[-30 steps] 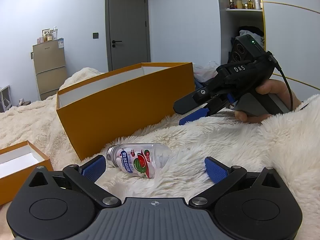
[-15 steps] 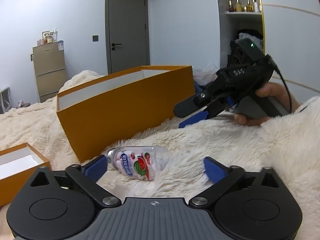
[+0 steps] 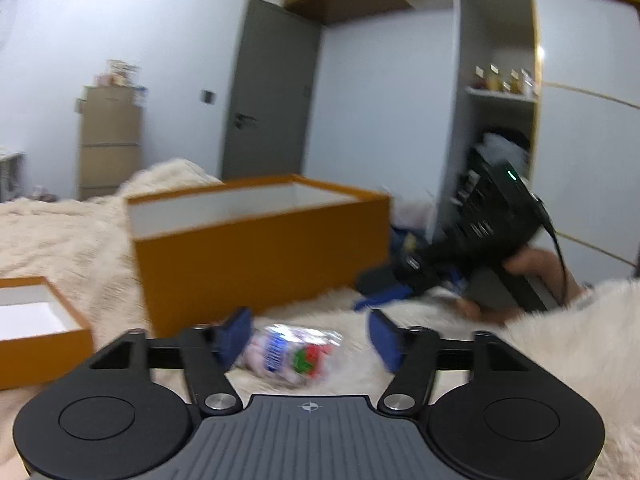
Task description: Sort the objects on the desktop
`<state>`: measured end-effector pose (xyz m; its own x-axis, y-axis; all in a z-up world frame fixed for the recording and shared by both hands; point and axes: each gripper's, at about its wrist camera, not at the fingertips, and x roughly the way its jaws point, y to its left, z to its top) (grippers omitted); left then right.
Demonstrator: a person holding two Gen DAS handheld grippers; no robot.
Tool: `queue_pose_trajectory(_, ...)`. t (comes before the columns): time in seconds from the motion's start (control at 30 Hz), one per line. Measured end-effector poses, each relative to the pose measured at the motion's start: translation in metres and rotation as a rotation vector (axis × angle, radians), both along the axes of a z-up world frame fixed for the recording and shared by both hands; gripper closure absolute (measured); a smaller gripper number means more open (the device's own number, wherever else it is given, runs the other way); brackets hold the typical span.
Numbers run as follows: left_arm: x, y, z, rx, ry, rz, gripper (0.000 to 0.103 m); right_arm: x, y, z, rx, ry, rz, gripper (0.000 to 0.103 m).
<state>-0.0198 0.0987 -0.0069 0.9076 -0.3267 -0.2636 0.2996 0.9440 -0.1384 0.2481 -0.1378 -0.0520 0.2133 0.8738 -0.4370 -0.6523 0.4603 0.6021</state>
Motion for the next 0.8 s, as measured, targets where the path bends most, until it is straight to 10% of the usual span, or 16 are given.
queue_pose_trajectory(0.43, 0.007, -0.007, -0.008, -0.016, 0.034, -0.024, 0.020, 0.000, 0.001, -0.001, -0.005, 0.002, 0.005, 0.008)
queue_pose_trajectory(0.6, -0.003, 0.006, -0.001, -0.048, -0.052, 0.110, 0.014, -0.001, 0.002, 0.000, -0.010, -0.004, 0.008, 0.007)
queue_pose_trajectory(0.8, -0.013, 0.028, 0.002, -0.122, -0.109, 0.229, 0.007, -0.029, 0.041, 0.035, -0.169, -0.229, 0.148, 0.010)
